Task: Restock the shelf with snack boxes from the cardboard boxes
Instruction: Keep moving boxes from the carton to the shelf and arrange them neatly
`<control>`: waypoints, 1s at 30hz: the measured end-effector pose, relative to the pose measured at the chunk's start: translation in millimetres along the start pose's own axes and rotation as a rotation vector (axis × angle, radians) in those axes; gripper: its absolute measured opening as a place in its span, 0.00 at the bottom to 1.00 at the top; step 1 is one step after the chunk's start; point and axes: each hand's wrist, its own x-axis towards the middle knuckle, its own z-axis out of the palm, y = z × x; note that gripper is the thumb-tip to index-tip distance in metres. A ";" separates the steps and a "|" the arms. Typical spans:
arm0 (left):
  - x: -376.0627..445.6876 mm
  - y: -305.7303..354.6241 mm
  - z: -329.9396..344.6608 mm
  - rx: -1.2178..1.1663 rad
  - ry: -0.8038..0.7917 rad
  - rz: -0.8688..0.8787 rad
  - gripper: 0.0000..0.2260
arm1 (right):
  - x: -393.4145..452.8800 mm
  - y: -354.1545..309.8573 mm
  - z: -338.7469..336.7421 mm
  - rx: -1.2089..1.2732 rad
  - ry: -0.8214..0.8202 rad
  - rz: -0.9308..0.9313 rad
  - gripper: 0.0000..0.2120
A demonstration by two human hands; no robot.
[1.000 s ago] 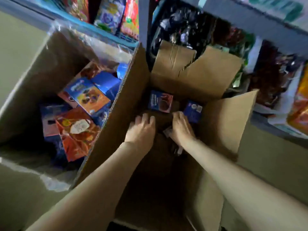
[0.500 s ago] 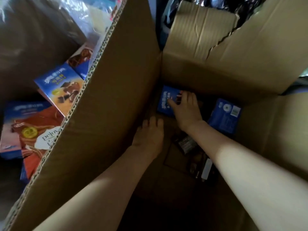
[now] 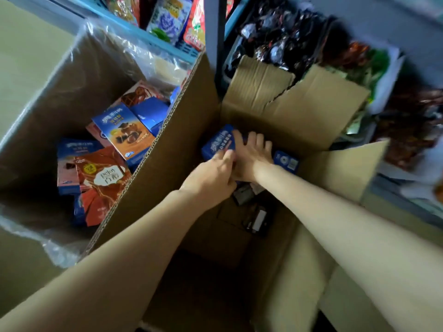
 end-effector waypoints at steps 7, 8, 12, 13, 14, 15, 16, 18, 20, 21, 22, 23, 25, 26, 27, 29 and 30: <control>-91.5 121.9 -188.7 -0.346 0.400 -0.119 0.15 | -172.7 23.0 -209.6 0.069 0.046 -0.150 0.54; -103.6 138.2 -220.1 -0.365 0.401 -0.132 0.17 | -198.3 23.6 -244.8 0.043 0.102 -0.165 0.54; -167.4 220.5 -351.5 -0.447 0.228 -0.122 0.19 | -305.1 9.2 -385.3 0.116 0.323 -0.186 0.55; -188.1 242.3 -384.0 -0.513 0.169 -0.100 0.17 | -332.9 2.6 -420.0 0.152 0.396 -0.203 0.55; -210.4 262.3 -414.9 -0.598 0.124 -0.063 0.17 | -361.2 -4.7 -453.2 0.179 0.475 -0.216 0.55; -234.5 280.8 -444.2 -0.674 0.096 -0.009 0.16 | -389.6 -11.8 -483.8 0.191 0.560 -0.230 0.54; -257.8 297.4 -471.6 -0.729 0.073 0.048 0.14 | -417.5 -18.2 -510.7 0.193 0.639 -0.235 0.53; -300.7 327.3 -522.1 -0.762 0.087 0.166 0.15 | -473.7 -28.5 -557.5 0.210 0.785 -0.266 0.52; -341.5 357.7 -565.6 -0.767 0.138 0.292 0.06 | -520.4 -31.8 -595.0 0.345 0.868 -0.325 0.49; -360.1 371.7 -586.4 -0.764 0.160 0.361 0.03 | -541.2 -31.1 -613.7 0.448 0.886 -0.343 0.45; -375.9 384.0 -605.7 -0.777 0.163 0.414 0.05 | -561.9 -30.7 -632.3 0.554 0.899 -0.345 0.39; -390.2 394.4 -623.7 -0.789 0.154 0.459 0.08 | -580.1 -28.3 -649.5 0.648 0.906 -0.338 0.33; -413.9 412.9 -651.3 -0.763 0.120 0.569 0.13 | -612.2 -22.5 -675.8 0.793 0.836 -0.338 0.29; -420.5 421.6 -659.8 -0.731 0.094 0.614 0.16 | -623.5 -20.9 -682.8 0.854 0.773 -0.352 0.29; -428.6 434.6 -667.2 -0.689 0.079 0.649 0.18 | -632.9 -18.2 -690.0 0.907 0.734 -0.384 0.30; -435.0 457.3 -673.5 -0.623 0.084 0.712 0.23 | -641.5 -13.4 -701.5 0.988 0.734 -0.463 0.30; -435.7 470.2 -677.0 -0.645 0.102 0.746 0.25 | -645.6 -9.4 -710.2 1.004 0.788 -0.491 0.29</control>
